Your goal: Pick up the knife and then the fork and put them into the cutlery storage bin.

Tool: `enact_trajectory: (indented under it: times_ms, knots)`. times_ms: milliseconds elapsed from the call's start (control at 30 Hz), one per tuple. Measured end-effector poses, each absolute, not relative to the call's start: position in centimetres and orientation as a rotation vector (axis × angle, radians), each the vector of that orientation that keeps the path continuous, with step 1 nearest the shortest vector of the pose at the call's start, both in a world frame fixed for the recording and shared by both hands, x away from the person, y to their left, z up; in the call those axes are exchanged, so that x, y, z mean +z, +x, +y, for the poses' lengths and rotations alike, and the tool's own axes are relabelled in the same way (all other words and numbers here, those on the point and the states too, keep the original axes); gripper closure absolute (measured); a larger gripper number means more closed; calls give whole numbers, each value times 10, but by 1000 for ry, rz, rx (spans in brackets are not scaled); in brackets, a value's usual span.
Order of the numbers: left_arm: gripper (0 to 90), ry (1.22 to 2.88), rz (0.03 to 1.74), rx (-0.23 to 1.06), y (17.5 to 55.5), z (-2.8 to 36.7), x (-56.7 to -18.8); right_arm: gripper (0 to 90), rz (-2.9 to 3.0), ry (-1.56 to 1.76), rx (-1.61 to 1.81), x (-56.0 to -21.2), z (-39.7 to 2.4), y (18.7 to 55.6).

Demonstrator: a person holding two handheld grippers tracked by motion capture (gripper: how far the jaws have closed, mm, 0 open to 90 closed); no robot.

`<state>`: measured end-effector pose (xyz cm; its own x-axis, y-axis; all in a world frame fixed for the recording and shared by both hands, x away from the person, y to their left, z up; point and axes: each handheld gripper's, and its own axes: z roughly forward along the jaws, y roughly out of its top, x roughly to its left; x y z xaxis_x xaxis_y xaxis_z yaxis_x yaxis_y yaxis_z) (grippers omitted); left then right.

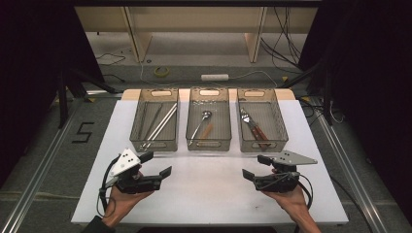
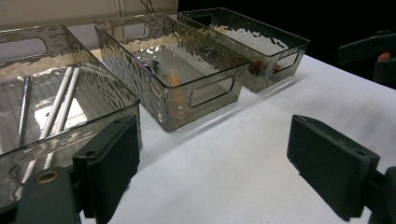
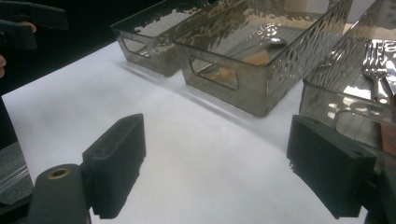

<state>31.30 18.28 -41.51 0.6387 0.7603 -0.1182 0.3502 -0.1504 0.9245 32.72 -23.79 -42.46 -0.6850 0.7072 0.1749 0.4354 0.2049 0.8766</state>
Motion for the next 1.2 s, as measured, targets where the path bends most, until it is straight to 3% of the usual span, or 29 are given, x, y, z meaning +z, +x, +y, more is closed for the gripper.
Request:
enact_trajectory:
  times_ms: [1200]
  knots:
    - [167, 1758, 895, 446, 313, 181, -416, 205, 2173, 1098, 1461, -434, -247, 317]
